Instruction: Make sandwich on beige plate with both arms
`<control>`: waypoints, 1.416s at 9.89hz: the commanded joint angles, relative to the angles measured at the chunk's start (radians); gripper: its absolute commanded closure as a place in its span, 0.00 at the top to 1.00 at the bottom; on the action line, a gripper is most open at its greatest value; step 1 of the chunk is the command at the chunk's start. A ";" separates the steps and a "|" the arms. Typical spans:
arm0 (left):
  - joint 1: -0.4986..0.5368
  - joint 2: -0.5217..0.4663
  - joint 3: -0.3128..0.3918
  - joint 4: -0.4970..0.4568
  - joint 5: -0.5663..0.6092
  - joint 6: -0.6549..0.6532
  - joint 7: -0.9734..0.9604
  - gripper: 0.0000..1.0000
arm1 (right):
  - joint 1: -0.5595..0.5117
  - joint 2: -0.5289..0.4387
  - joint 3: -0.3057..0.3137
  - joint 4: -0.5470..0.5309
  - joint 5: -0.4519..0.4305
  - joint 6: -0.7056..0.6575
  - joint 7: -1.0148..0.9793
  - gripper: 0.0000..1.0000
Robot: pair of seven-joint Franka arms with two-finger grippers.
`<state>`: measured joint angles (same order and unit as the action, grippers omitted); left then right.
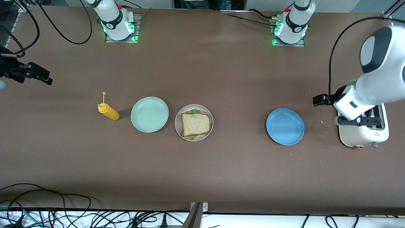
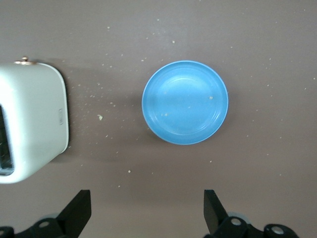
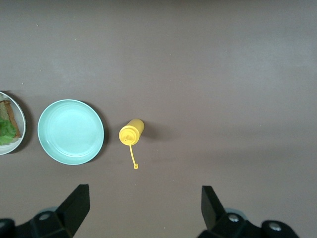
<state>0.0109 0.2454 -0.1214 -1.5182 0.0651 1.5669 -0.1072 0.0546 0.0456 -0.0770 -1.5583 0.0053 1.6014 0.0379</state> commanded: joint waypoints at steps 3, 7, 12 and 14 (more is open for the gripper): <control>0.015 -0.161 -0.014 -0.173 0.036 0.028 -0.040 1.00 | 0.002 -0.006 -0.001 0.012 0.001 -0.003 0.004 1.00; 0.020 -0.251 -0.014 -0.247 0.036 0.039 -0.014 1.00 | 0.002 -0.006 0.000 0.012 0.001 -0.004 -0.003 1.00; 0.037 -0.268 -0.007 -0.108 0.035 -0.096 0.121 1.00 | 0.002 -0.006 0.000 0.011 -0.002 -0.006 -0.010 1.00; 0.043 -0.253 -0.006 -0.025 0.022 -0.169 0.167 1.00 | 0.002 -0.006 0.002 0.011 -0.002 -0.006 -0.010 1.00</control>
<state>0.0406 -0.0231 -0.1209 -1.6169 0.0677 1.4610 0.0165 0.0549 0.0455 -0.0770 -1.5575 0.0051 1.6016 0.0347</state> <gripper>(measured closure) 0.000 0.000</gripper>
